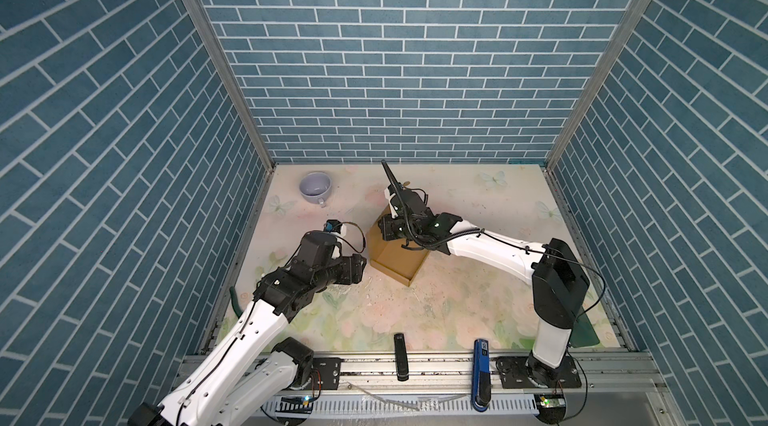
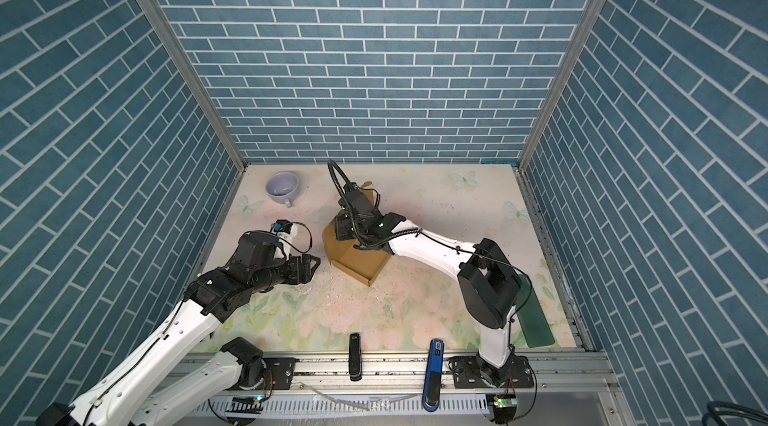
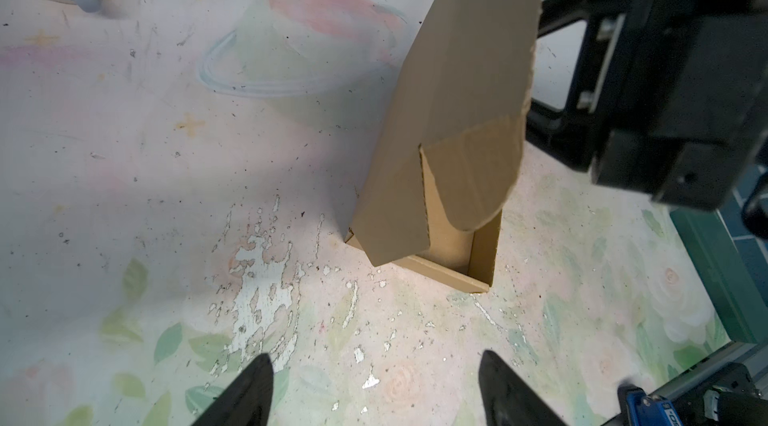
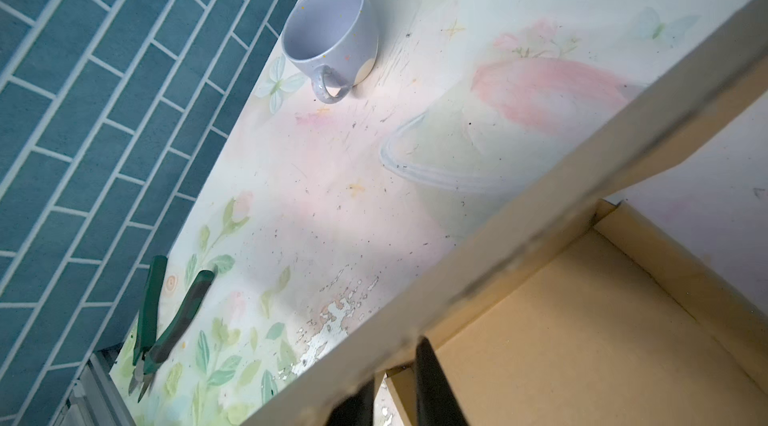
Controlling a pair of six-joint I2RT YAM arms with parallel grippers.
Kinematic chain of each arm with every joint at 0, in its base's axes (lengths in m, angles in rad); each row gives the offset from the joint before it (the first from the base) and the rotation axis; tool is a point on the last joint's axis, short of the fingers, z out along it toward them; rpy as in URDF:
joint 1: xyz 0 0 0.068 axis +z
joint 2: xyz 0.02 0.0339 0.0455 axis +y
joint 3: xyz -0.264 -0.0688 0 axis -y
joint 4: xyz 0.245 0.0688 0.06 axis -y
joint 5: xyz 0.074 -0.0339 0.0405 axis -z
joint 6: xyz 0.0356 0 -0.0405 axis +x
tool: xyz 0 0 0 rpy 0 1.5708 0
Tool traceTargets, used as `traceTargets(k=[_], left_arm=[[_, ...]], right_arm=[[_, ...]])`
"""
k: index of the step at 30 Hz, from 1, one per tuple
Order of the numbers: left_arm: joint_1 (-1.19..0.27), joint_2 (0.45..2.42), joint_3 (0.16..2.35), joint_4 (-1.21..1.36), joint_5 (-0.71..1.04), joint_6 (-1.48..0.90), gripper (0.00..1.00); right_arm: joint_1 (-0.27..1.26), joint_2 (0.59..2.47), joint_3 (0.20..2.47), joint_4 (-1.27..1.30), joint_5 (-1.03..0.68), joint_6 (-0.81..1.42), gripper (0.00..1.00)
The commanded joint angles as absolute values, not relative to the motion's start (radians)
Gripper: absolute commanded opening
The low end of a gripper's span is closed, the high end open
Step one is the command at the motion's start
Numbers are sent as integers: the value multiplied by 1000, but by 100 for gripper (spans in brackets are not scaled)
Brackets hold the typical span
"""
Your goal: Fold the paper box
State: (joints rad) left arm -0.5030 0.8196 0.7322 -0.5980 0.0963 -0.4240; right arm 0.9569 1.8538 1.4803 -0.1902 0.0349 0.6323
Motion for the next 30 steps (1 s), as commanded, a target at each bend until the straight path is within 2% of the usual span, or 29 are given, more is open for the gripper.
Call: traceTargets(k=[1, 10, 22, 30], left_arm=[[-519, 827, 702, -513, 73, -446, 76], [-543, 968, 709, -329, 71, -461, 67], [-546, 1085, 721, -237, 32, -444, 38], [-545, 1146, 744, -190, 37, -420, 24]], right_arm=[[952, 1876, 1533, -222, 51, 672, 19], [951, 1882, 1546, -239, 50, 675, 19], [948, 1872, 1537, -240, 48, 675, 19], [942, 1823, 1481, -241, 63, 675, 19]])
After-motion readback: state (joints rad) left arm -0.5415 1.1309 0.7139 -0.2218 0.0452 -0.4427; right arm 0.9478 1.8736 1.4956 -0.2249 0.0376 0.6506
